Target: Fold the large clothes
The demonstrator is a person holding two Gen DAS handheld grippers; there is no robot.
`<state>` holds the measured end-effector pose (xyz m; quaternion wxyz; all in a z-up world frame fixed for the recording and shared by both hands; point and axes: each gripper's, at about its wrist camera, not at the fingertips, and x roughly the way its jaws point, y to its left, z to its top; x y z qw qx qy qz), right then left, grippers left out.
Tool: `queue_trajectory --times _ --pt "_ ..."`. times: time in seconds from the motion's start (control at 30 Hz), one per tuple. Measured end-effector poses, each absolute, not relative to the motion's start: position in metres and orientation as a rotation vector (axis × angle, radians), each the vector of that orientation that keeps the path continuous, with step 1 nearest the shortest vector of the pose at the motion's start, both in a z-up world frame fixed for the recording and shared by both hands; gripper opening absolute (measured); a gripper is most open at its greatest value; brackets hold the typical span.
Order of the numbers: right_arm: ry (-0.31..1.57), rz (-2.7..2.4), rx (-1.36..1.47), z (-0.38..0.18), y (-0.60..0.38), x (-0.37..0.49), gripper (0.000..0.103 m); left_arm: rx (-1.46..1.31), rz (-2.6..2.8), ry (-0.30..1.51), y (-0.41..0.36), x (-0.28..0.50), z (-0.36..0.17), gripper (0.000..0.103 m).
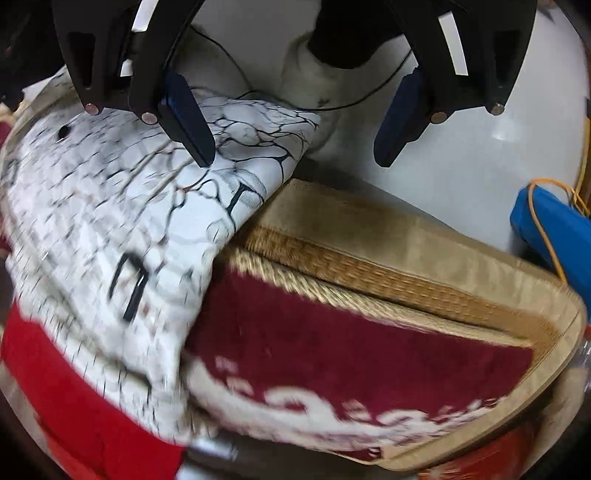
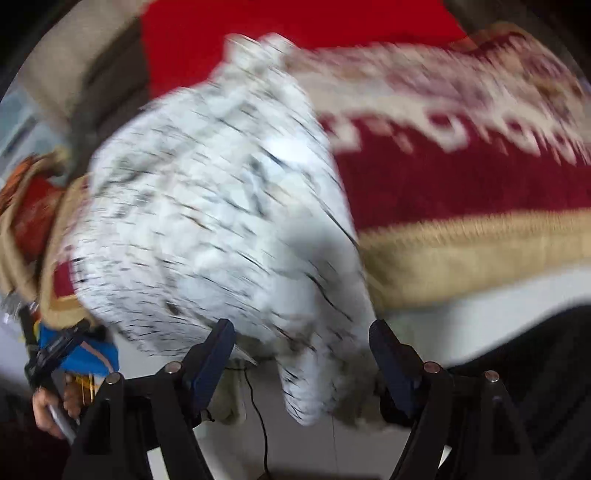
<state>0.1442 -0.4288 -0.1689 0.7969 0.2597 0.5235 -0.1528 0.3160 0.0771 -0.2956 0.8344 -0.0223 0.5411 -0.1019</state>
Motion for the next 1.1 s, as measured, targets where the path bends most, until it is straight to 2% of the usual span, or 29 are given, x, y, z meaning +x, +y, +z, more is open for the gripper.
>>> queue_trajectory --times 0.17,0.5,0.73,1.03,1.07,1.1 --pt "1.184 -0.379 0.562 -0.189 -0.429 0.143 0.079 0.040 -0.270 1.125 0.058 0.329 -0.313 0.088" --pt "1.204 -0.490 0.583 -0.208 -0.452 0.140 0.079 0.001 -0.525 1.109 0.028 0.323 -0.317 0.088" --pt "1.253 -0.490 0.593 -0.224 -0.450 0.157 0.079 0.125 -0.584 1.113 0.002 0.309 -0.321 0.088" --pt "1.300 -0.520 0.569 -0.244 -0.442 0.164 0.079 -0.106 -0.446 1.172 0.042 0.335 -0.337 0.088" --pt "1.293 -0.546 0.547 -0.246 -0.444 0.163 0.078 -0.097 -0.446 1.170 0.043 0.336 -0.338 0.088" --pt "1.279 -0.557 0.524 -0.248 -0.444 0.164 0.070 -0.087 -0.461 1.163 0.041 0.337 -0.339 0.087"
